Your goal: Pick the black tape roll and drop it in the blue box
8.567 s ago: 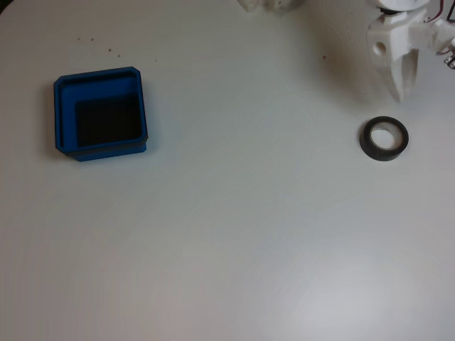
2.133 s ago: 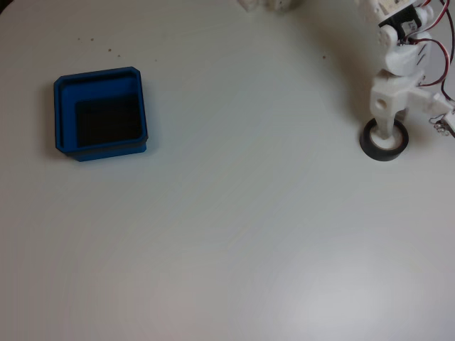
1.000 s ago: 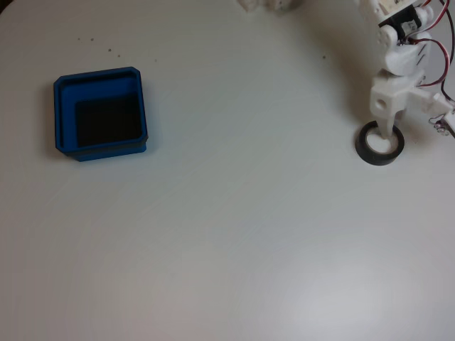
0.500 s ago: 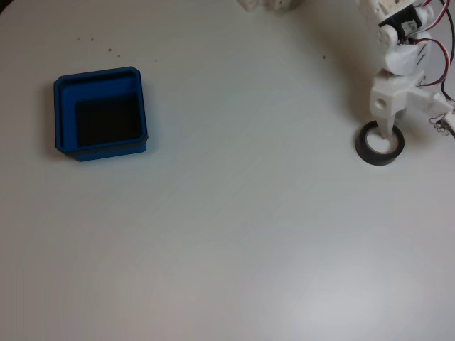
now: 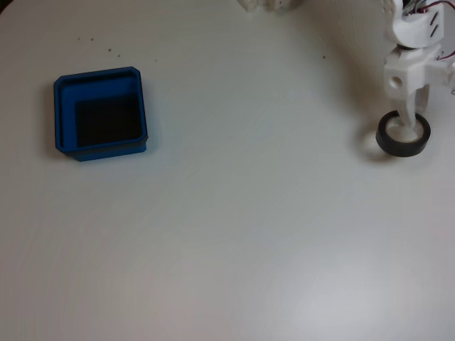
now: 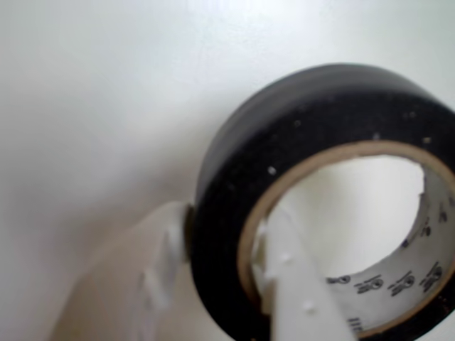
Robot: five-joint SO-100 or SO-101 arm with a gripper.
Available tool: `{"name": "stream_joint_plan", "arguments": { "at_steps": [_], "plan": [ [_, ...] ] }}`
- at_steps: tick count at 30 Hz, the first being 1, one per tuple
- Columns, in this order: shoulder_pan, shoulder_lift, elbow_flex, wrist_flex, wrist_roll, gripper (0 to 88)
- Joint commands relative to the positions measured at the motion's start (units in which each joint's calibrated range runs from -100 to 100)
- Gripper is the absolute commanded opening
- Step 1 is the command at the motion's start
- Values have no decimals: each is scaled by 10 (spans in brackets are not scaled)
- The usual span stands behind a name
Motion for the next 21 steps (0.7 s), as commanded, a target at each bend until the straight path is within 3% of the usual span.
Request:
{"name": "stream_joint_plan", "arguments": {
  "at_steps": [1, 9, 21],
  "plan": [
    [2, -75, -28, 5, -3, 16],
    [21, -164, -29, 132, -3, 15],
    [197, -260, -29, 259, -1, 15]
  ]
}}
